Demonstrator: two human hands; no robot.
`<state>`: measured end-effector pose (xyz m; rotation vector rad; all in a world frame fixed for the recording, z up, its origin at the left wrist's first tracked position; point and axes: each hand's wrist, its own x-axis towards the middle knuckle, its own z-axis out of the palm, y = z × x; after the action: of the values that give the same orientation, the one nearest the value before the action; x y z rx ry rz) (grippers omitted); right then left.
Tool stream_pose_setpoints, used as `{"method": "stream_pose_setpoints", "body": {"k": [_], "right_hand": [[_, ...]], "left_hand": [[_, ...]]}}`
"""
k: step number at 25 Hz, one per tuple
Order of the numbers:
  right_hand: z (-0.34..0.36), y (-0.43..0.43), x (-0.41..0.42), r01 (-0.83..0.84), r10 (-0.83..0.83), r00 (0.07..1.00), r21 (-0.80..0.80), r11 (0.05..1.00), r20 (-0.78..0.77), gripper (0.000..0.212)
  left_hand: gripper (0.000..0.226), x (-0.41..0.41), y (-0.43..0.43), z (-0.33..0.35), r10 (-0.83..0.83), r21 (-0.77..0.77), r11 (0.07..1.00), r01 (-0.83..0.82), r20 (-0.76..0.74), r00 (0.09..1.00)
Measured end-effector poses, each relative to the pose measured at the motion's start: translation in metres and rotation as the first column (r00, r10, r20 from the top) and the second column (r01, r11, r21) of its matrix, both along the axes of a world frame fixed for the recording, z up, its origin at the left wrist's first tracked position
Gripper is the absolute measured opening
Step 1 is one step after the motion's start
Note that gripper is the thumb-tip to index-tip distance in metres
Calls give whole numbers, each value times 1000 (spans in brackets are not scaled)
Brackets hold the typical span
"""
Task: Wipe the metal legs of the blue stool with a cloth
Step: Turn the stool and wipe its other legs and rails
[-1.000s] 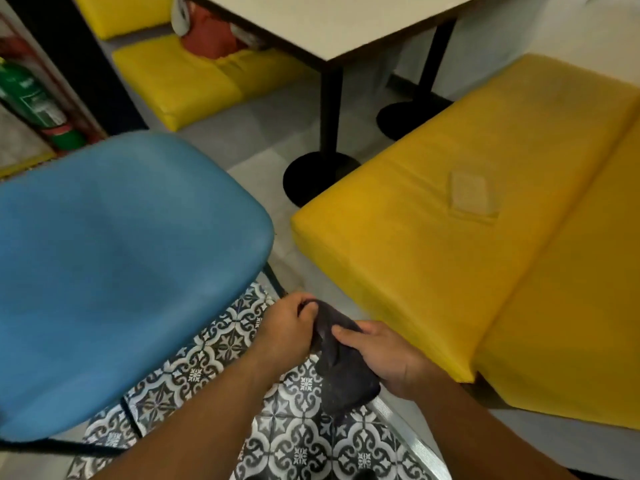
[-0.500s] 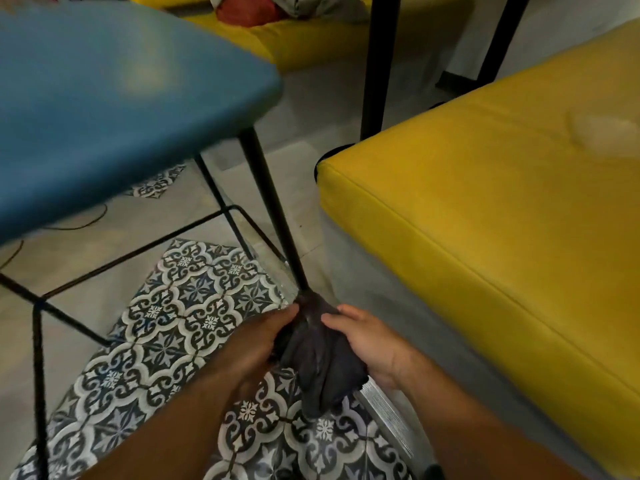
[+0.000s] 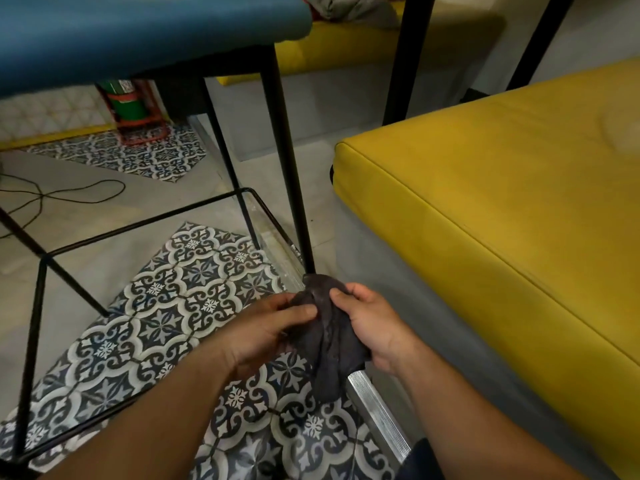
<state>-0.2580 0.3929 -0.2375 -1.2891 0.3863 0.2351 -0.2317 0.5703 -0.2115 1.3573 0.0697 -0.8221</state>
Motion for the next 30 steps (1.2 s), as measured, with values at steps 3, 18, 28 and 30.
{"method": "stream_pose_setpoints", "body": {"k": [3, 18, 28, 30], "right_hand": [[-5, 5, 2, -10, 10, 1000, -10, 1000, -9, 13], [-19, 49, 11, -93, 115, 992, -336, 937, 44, 14], [32, -11, 35, 105, 140, 946, -682, 723, 293, 48], [38, 5, 40, 30, 269, 906, -685, 728, 326, 62]], "left_hand": [[27, -2, -1, -4, 94, 132, 986, -101, 59, 994], [30, 7, 18, -55, 550, -184, 770, -611, -294, 781], [34, 141, 11, -18, -195, 508, 571, -645, 847, 494], [32, 155, -1, -33, -444, 664, 541, -515, 746, 496]]}}
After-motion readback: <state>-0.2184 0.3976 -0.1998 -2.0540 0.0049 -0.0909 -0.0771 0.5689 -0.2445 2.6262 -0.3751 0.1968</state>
